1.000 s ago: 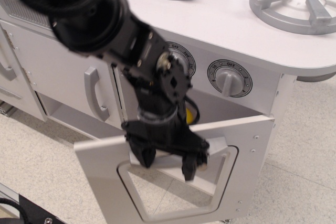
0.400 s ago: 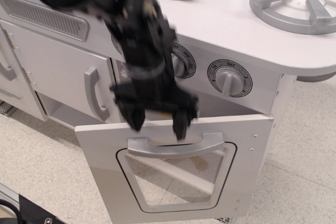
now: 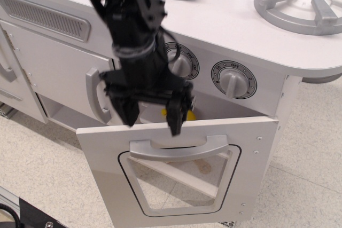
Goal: Close oven
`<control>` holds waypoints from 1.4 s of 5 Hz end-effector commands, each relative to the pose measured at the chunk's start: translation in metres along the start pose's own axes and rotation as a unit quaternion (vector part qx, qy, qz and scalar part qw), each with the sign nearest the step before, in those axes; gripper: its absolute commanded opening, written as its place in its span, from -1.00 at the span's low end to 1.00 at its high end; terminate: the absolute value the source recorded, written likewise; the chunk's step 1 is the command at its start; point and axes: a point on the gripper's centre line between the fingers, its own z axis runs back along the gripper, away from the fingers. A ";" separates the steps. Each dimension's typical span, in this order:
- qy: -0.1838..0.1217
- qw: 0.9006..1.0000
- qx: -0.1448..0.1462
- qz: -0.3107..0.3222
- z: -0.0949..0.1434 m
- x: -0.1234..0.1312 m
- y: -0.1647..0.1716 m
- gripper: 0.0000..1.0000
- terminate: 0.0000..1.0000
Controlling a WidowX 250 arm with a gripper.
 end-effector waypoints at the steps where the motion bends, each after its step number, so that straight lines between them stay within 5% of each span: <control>1: 0.008 0.998 0.041 -0.036 -0.029 -0.027 0.003 1.00 -1.00; 3: -0.019 0.995 0.099 -0.022 -0.068 -0.021 0.027 1.00 -1.00; 7: -0.066 0.990 0.103 0.063 -0.068 0.042 0.027 1.00 -1.00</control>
